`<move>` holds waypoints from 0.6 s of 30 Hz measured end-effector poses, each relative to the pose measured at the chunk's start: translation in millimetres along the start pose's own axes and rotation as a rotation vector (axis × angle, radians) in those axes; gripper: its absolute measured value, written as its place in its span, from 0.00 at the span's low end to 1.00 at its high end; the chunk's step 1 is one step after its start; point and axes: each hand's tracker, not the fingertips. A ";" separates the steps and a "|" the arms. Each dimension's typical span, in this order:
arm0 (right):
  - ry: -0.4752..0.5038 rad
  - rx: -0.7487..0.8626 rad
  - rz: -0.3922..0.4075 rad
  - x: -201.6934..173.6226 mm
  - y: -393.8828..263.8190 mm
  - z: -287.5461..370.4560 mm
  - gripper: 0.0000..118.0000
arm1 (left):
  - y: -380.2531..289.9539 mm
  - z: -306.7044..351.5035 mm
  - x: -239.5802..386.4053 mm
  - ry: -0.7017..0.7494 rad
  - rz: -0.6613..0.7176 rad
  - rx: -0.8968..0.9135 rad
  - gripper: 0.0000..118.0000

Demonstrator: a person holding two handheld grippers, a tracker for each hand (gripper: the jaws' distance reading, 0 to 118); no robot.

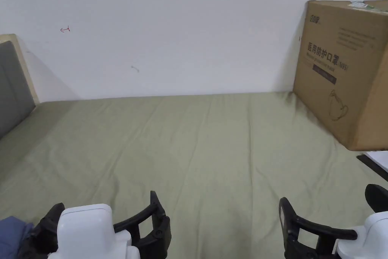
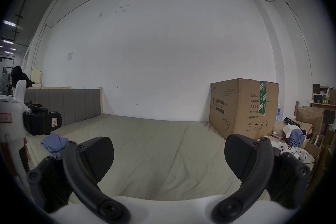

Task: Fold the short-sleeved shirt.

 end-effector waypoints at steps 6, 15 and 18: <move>0.002 -0.016 0.019 -0.5 -1.1 -1.4 1.00 | -2.6 0.7 2.3 -0.030 -0.012 -0.036 1.00; 0.003 -0.039 0.020 -0.5 -5.9 -0.7 1.00 | -4.2 -3.5 8.4 -0.065 -0.012 -0.108 1.00; 0.001 -0.041 0.018 0.3 -6.0 -0.8 1.00 | -2.1 -3.5 6.8 -0.091 0.019 -0.135 1.00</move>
